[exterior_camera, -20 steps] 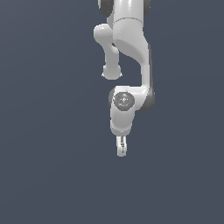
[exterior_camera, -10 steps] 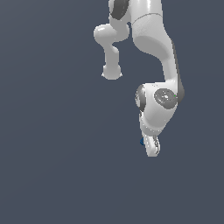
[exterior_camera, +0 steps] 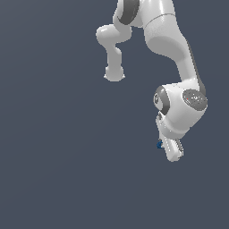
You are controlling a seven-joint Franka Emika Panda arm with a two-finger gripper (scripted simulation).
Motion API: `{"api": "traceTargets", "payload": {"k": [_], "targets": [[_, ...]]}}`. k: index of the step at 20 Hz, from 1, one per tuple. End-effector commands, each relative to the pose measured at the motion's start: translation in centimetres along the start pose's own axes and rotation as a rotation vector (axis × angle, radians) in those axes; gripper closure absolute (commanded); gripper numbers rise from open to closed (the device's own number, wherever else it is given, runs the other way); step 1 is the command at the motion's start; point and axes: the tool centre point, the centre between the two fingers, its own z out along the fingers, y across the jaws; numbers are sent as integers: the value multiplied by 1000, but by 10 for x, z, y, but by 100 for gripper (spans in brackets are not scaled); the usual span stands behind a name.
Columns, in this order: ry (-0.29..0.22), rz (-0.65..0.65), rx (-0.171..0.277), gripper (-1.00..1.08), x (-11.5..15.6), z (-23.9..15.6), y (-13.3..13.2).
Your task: Pick up the object and move it to a goal position.
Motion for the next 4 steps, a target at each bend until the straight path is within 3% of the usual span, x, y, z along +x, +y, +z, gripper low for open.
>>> {"api": "traceTargets", "payload": {"k": [1,4], "targets": [[1,2,0,108,-5,-1,-2],[1,2,0,108,-7,-1,-2]]}}
